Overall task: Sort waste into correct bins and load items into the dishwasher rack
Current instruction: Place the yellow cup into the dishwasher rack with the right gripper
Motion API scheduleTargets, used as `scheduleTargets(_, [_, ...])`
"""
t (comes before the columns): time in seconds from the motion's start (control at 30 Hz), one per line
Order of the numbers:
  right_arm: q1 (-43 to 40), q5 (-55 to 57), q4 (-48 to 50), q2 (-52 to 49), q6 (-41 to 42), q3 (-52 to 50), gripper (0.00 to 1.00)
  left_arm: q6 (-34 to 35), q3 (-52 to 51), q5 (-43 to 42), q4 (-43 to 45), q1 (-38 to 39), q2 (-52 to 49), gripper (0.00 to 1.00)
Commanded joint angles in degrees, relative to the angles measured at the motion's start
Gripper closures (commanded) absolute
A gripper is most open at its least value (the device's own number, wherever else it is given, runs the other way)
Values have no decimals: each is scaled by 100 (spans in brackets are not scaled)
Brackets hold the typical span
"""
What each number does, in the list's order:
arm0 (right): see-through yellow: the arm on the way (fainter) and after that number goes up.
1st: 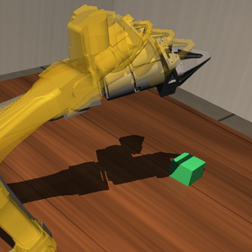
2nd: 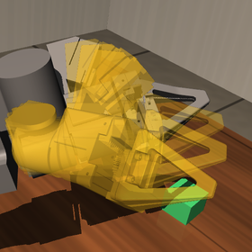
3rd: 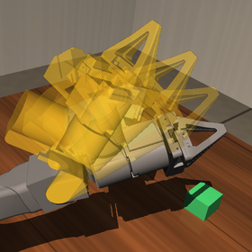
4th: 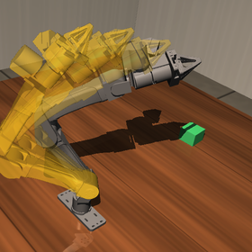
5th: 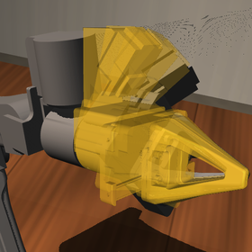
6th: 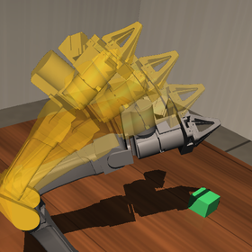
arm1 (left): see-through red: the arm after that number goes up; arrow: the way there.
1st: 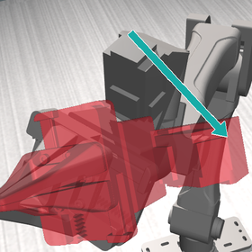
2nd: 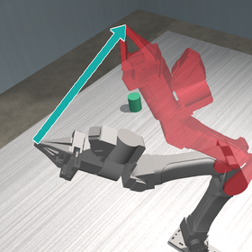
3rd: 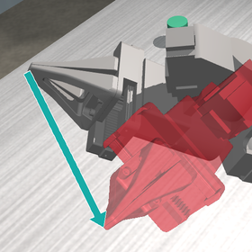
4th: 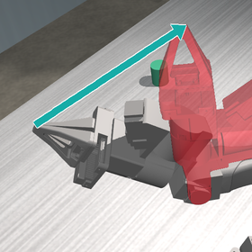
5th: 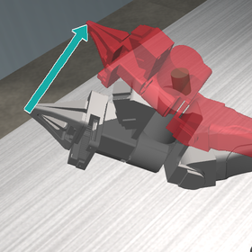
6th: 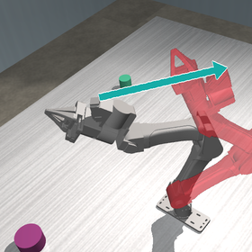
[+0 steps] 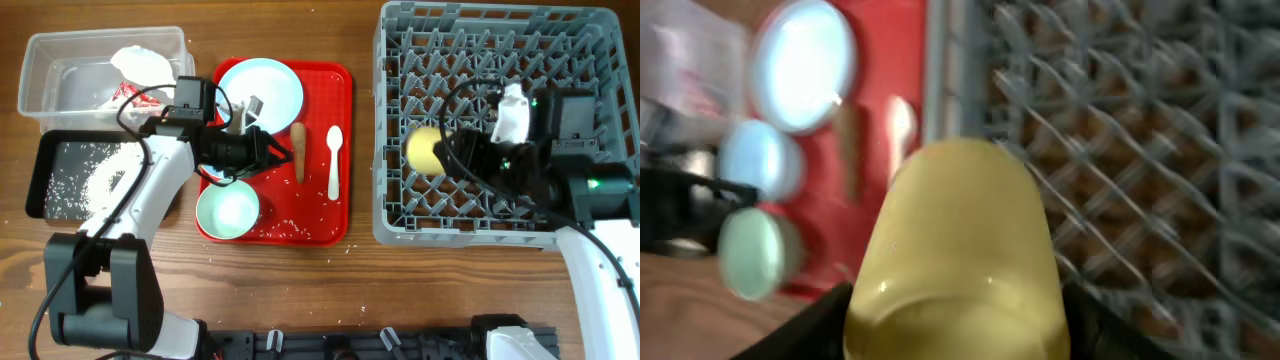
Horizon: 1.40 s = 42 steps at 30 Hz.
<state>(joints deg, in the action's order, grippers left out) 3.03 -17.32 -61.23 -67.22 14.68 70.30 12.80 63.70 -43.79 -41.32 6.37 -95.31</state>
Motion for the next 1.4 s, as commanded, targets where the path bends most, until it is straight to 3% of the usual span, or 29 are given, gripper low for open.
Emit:
scheduleTargets(0.0, [181, 1419, -588, -157, 306, 101, 53, -33, 44, 901, 0, 55, 122, 70])
scheduleTargets(0.27, [404, 1552, -975, -1781, 138, 46, 51, -33, 44, 1049, 0, 61, 118, 69])
scheduleTargets(0.37, [658, 1552, -960, -2098, 157, 46, 45, -35, 44, 1078, 0, 61, 118, 68])
scheduleTargets(0.53, [686, 1528, -962, -2002, 216, 61, 46, -35, 44, 1139, 2, 61, 118, 68])
scheduleTargets(0.77, [686, 1423, -826, -1054, 177, 131, 47, -35, 44, 1209, 7, 61, 118, 67])
scheduleTargets(0.97, [688, 1432, -850, -1019, 33, 72, 47, -33, 44, 1241, 0, 61, 118, 67])
scheduleTargets(1.17, [686, 1471, -2, -1019, 33, -739, 46, -35, 44, 1244, 0, 61, 118, 67])
scheduleTargets(1.23, [686, 1462, -9, -1019, -33, -763, 5, -35, 44, 1244, 4, 61, 118, 67])
scheduleTargets(1.27, [686, 1364, -9, -1016, -118, -754, 1, -35, 44, 1244, 24, 61, 118, 67])
scheduleTargets(1.37, [686, 1207, -181, -1001, -116, -275, 0, -24, 44, 1434, 234, 225, 118, 65])
